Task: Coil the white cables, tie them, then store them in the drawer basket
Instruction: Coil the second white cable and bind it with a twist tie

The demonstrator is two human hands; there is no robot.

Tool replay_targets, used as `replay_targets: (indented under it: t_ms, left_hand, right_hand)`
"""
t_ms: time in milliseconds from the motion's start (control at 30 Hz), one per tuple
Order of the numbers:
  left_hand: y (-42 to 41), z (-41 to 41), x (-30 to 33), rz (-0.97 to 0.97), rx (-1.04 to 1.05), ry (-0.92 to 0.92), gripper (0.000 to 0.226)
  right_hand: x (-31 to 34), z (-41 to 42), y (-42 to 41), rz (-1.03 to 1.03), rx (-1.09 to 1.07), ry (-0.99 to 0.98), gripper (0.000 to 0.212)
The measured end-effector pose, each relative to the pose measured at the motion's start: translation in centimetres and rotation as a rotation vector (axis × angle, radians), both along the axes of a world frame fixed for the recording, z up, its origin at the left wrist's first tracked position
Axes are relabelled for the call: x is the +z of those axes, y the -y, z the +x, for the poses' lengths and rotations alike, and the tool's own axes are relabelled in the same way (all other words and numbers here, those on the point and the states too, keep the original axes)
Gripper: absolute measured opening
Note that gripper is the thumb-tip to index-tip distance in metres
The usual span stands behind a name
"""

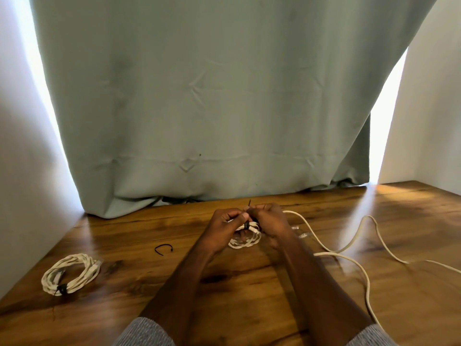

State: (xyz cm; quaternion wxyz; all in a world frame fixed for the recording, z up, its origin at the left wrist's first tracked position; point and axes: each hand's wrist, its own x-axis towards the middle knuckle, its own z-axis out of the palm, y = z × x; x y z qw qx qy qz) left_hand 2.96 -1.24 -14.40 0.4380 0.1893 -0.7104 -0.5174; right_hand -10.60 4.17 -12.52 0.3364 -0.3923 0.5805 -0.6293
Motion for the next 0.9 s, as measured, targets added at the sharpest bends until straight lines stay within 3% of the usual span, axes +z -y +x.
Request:
replay_targets:
  t_ms: [167, 367, 567, 767, 900]
  left_hand:
    - [1.0, 0.0, 0.0, -0.163, 0.125, 0.075, 0.016]
    - [1.2, 0.6, 0.1, -0.207, 0.139, 0.108, 0.015]
    - [0.7, 0.4, -0.5, -0.132, 0.124, 0.023, 0.016]
    - [0.4, 0.2, -0.1, -0.155, 0.104, 0.066, 0.019]
    - [0.5, 0.4, -0.7, -0.125, 0.15, -0.006, 0.014]
  right_hand:
    - [-0.5, 0.4, 0.8, -0.155, -0.243, -0.361, 0.014]
    - [-0.7, 1.4, 0.8, -0.198, -0.316, -0.509, 0.014]
    - [-1.0, 1.3, 1.1, -0.162, -0.28, -0.483, 0.012]
    - [-1.1, 1.0, 1.2, -0.174, -0.298, -0.484, 0.014]
    - [-0.7, 0.4, 1.0, -0.21, -0.141, -0.318, 0.01]
